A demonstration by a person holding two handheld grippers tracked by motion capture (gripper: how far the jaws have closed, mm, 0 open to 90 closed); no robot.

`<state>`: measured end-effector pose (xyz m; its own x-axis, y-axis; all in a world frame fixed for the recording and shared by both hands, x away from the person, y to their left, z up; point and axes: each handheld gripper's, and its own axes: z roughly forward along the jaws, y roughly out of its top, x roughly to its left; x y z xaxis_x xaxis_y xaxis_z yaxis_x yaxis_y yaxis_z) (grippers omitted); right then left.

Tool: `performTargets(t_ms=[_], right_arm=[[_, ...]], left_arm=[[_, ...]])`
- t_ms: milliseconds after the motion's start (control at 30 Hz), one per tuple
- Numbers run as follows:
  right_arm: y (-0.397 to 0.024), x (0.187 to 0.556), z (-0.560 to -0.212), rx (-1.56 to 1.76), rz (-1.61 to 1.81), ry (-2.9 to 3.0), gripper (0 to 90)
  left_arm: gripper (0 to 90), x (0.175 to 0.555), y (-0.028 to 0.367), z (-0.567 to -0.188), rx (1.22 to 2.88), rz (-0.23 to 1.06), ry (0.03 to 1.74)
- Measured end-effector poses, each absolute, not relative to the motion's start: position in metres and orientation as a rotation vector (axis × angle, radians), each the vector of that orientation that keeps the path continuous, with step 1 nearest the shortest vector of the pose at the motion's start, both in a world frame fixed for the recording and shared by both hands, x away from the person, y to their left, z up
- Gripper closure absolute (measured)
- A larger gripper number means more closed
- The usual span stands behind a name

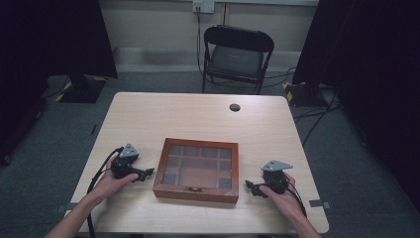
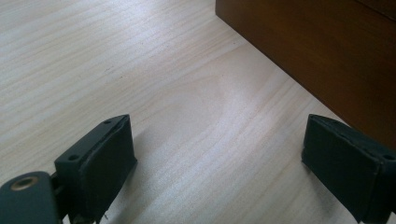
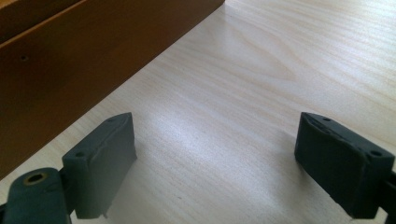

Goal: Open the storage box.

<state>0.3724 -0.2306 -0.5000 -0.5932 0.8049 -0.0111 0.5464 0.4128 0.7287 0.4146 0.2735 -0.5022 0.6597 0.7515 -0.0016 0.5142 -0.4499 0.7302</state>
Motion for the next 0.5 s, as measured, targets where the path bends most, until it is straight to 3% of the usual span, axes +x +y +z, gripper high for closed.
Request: performTargets(t_ms=[267, 333, 500], right_arm=[[-0.229, 0.376, -0.497, 1.165, 0.976, 2.331, 14.7], [-0.229, 0.378, -0.493, 1.179, 0.982, 2.336, 21.6], [-0.232, 0.378, -0.477, 1.195, 1.07, 2.298, 25.6]], left_arm=[[8.4, 0.415, 0.273, -0.502, 2.151, 0.419, 0.972], [8.4, 0.415, 0.274, -0.502, 2.158, 0.417, 0.966], [8.0, 0.417, 0.275, -0.502, 2.167, 0.419, 0.952]])
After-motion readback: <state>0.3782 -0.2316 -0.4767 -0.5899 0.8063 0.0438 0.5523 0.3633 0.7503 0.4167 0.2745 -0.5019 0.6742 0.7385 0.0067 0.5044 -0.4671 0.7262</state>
